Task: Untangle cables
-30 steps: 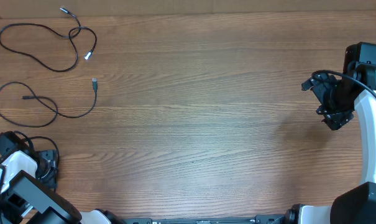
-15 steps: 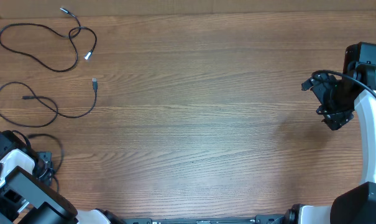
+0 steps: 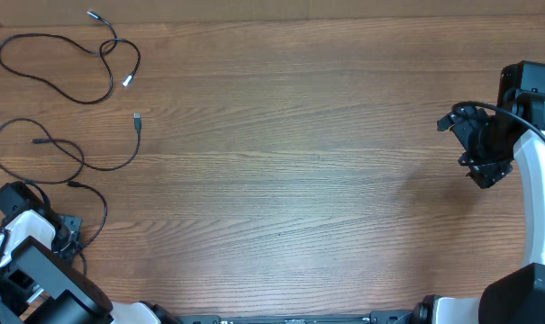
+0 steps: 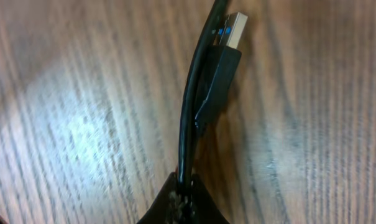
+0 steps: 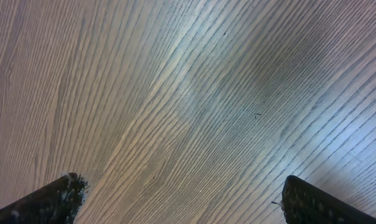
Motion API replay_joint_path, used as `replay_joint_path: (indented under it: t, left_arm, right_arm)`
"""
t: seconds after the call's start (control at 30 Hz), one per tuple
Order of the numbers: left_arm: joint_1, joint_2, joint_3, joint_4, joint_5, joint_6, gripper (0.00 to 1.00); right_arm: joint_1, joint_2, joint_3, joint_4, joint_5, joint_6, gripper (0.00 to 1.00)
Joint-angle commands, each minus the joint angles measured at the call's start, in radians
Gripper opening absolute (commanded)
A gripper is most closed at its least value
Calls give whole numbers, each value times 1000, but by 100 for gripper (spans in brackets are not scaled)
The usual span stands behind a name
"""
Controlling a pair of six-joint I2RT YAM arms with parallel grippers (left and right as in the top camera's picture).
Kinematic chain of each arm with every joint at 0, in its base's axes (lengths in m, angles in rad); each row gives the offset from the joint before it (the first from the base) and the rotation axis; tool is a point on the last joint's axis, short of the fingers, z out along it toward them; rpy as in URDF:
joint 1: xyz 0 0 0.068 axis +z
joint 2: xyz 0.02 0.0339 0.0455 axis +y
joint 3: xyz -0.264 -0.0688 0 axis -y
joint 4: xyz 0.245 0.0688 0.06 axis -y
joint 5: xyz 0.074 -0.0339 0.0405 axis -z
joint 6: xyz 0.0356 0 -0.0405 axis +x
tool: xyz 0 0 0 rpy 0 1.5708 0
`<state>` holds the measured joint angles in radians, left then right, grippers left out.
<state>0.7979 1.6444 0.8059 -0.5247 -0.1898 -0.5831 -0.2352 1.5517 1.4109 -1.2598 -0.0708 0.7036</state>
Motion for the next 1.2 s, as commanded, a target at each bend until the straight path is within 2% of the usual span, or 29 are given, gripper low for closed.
replay_joint_path:
  t: [0.0,0.13,0.3,0.47,0.73,0.97,1.13,1.17]
  left_arm:
    - [-13,57,-32,2,79,131,4]
    - [-13,57,-32,2,74,134,4]
    - [-13,57,-32,43,79,236,4]
    - [-13,57,-32,46,82,250,4]
    - [-13,57,-32,58,106,500,7]
    - [-11,57,-32,81,111,528,4]
    - [-13,57,-32,81,139,721,4]
    - [-13,57,-32,82,139,729,4]
  right_arm:
    - [-2,3,9,2,10,3,100]
    - [-2,3,9,2,10,3,100]
    - [-2,3,9,2,10,3,100]
    - [-2,3,9,2,10,3,100]
    - [-2,3,9,2,10,3,100]
    - [-2,3,9,2,10,3,100]
    - [-2,3,9,2,10,3,100]
    - [-2,3,9,2,10,3,100]
